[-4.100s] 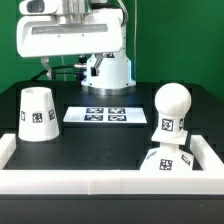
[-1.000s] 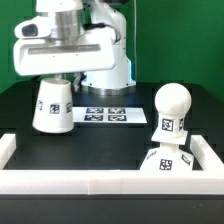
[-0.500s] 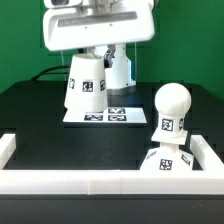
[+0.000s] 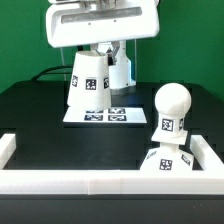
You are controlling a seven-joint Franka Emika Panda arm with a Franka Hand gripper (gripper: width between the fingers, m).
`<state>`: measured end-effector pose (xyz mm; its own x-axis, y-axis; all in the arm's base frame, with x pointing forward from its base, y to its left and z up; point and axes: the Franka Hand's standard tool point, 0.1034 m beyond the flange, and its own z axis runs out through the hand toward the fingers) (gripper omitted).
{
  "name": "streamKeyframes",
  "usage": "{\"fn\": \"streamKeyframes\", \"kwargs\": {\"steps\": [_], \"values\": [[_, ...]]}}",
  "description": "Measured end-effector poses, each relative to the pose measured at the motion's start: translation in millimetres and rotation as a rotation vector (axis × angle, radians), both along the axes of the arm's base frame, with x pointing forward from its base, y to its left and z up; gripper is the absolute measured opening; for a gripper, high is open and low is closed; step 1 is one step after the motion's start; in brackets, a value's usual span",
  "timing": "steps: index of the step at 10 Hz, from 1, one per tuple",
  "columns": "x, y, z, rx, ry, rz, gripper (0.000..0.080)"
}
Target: Assemble lamp
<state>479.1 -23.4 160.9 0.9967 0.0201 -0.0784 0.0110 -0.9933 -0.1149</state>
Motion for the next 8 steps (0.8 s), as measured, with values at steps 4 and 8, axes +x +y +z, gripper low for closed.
{"fn": "streamKeyframes", "kwargs": {"steps": [4, 8], "values": [[50.2, 62.8, 45.2, 0.038, -0.013, -0.018, 0.0044], [86.1, 102.7, 80.8, 0.044, -0.001, -0.060, 0.0044]]}}
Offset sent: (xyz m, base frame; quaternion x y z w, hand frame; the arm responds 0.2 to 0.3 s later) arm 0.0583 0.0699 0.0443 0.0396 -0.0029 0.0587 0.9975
